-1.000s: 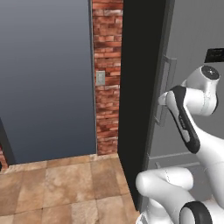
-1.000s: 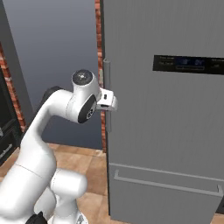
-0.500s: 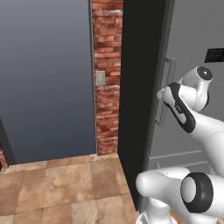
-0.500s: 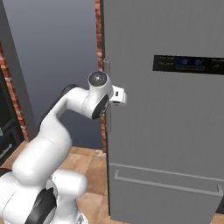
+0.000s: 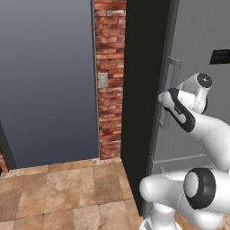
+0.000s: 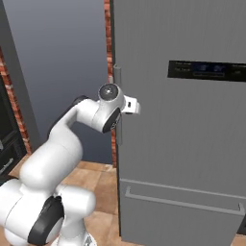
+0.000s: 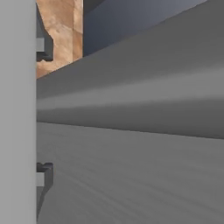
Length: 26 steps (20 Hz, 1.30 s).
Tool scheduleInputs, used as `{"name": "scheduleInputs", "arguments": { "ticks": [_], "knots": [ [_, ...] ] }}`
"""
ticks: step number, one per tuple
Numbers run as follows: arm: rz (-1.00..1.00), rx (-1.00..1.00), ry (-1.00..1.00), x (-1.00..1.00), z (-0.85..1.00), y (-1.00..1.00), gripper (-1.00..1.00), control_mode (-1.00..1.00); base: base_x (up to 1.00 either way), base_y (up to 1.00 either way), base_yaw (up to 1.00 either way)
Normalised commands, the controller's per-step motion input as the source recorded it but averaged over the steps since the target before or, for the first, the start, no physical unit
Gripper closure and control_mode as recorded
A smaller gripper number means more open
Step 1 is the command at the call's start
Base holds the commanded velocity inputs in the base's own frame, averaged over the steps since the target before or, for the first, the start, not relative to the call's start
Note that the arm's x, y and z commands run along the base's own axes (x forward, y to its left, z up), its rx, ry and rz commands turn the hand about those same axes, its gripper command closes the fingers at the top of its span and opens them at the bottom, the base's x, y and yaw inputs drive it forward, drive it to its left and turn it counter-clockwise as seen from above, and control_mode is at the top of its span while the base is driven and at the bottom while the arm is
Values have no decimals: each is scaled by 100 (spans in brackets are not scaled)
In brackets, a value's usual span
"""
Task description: Retrieve the butter from the fridge and place it on a plate on the dining table. Then retrieve the butter knife by the fridge and place it near the plate.
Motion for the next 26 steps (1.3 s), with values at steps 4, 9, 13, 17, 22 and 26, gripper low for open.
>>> {"name": "scheduleInputs", "arguments": {
  "ticks": [4,9,13,17,22,26],
  "knots": [
    [0,-1,0,55,-25,0,100,-100,0,0,0],
    [0,0,1,7,-3,-7,100,-100,0,0,0],
    [-1,0,0,-73,13,-36,100,-100,0,0,0],
    [-11,0,0,-100,9,-76,100,-100,0,0,0],
    [-26,0,7,-100,0,-100,100,-100,0,0,0],
    [-27,0,12,-97,0,-100,100,-100,0,0,0]
  ]
}}
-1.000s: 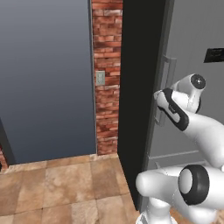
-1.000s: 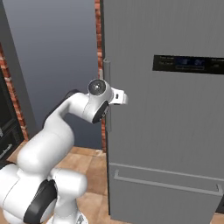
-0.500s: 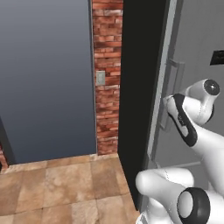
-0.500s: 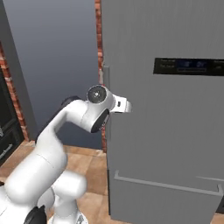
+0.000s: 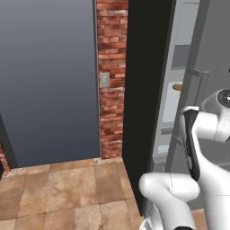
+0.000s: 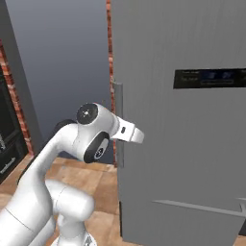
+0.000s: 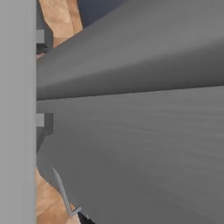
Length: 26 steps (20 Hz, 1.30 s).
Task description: Retrieve the butter from the fridge and place it on a plate on the dining table. Then retrieve the butter knife by the fridge and place it near the plate.
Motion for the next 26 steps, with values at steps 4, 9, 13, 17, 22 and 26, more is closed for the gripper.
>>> {"name": "scheduleInputs", "arguments": {
  "ticks": [4,9,13,17,22,26],
  "knots": [
    [-25,0,14,-97,0,-100,100,-100,0,0,0],
    [-20,2,15,-100,1,-100,-100,-100,0,0,0],
    [-8,5,14,-97,39,-35,-100,-100,0,0,0],
    [5,-11,19,-82,84,93,-100,-100,0,0,0],
    [0,-41,26,-23,91,100,-100,-100,0,0,0],
    [-3,-30,41,69,29,65,-100,-100,0,0,0]
  ]
}}
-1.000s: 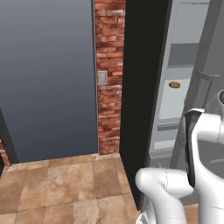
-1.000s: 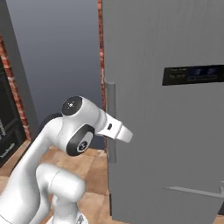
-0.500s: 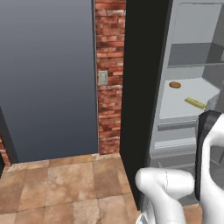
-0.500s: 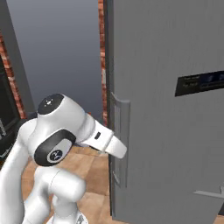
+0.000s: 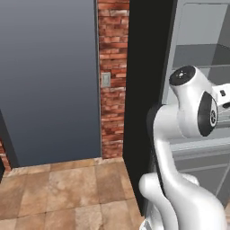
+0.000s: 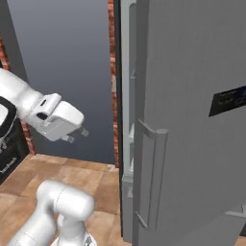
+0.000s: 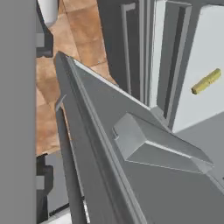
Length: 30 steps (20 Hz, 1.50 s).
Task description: Retrieve the butter from the fridge and place it on a plate on the dining table. Then retrieve the butter knife by the fridge and place it near the plate.
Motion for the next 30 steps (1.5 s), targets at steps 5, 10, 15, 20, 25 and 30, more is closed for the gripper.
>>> {"name": "scheduleInputs", "arguments": {
  "ticks": [5,10,15,20,25,30],
  "knots": [
    [0,-9,50,100,-25,-36,-100,-100,0,0,0],
    [0,4,31,62,-30,-100,-100,-100,0,0,0],
    [0,8,10,-6,-9,-100,-100,-100,0,0,0],
    [0,11,5,-42,-12,-100,-100,-100,0,0,0],
    [0,7,7,-56,-33,-100,-100,-100,0,0,0],
    [-1,1,1,-72,-18,-100,-100,-100,0,0,0]
  ]
}}
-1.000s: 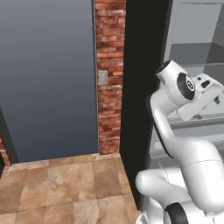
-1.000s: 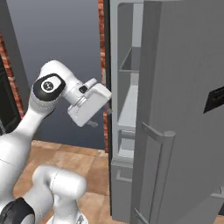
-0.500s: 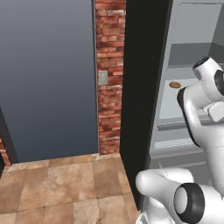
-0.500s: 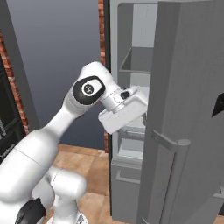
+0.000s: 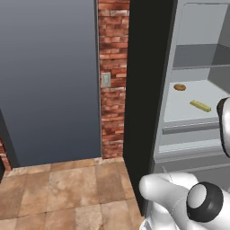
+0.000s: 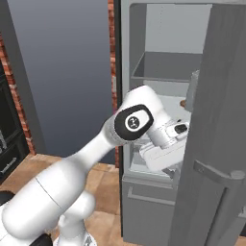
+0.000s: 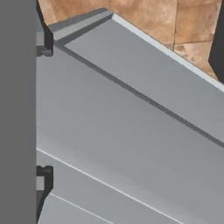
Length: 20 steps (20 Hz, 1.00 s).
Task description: Retrieve the butter from the fridge and place it on a plate on the dining table. Then retrieve the butter knife by the fridge and place it near the plate.
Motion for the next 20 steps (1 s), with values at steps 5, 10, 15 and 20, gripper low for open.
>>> {"name": "scheduleInputs", "arguments": {
  "ticks": [5,10,15,20],
  "knots": [
    [-2,0,7,-52,-8,-100,-100,-100,0,0,0],
    [-6,3,9,3,11,-54,-100,-100,0,0,0],
    [0,4,1,5,36,88,-100,-100,0,0,0],
    [2,0,-1,7,2,100,-100,-100,0,0,0]
  ]
}}
